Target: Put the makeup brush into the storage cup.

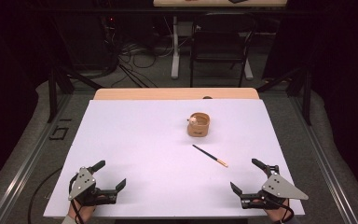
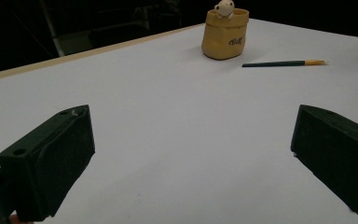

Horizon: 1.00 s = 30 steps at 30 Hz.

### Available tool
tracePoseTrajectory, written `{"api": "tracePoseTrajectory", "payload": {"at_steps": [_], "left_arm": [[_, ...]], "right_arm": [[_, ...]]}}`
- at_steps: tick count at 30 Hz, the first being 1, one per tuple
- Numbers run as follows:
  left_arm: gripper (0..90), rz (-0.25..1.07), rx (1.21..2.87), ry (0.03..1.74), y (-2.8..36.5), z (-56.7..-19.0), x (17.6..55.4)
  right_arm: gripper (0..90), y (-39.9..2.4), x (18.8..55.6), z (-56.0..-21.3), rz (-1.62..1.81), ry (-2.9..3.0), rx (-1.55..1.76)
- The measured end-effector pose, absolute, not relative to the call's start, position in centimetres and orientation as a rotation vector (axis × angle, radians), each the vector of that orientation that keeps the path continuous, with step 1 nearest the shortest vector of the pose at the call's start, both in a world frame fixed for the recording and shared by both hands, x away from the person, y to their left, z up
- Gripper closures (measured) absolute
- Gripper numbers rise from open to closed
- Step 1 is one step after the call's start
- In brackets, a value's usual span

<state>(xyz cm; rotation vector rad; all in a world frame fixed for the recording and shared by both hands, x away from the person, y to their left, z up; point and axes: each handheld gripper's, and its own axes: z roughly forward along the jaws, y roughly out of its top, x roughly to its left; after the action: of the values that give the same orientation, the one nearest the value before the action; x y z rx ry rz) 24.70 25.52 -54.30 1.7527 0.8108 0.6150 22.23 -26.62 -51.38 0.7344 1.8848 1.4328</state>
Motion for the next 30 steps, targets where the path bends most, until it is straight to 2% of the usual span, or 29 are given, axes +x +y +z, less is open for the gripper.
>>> {"api": "tracePoseTrajectory", "payload": {"at_steps": [30], "left_arm": [[0.0,0.595,1.781,0.785,24.7,-54.5,25.5]], "right_arm": [[0.0,-26.3,23.7,-51.4,1.417,1.890,0.774]]}}
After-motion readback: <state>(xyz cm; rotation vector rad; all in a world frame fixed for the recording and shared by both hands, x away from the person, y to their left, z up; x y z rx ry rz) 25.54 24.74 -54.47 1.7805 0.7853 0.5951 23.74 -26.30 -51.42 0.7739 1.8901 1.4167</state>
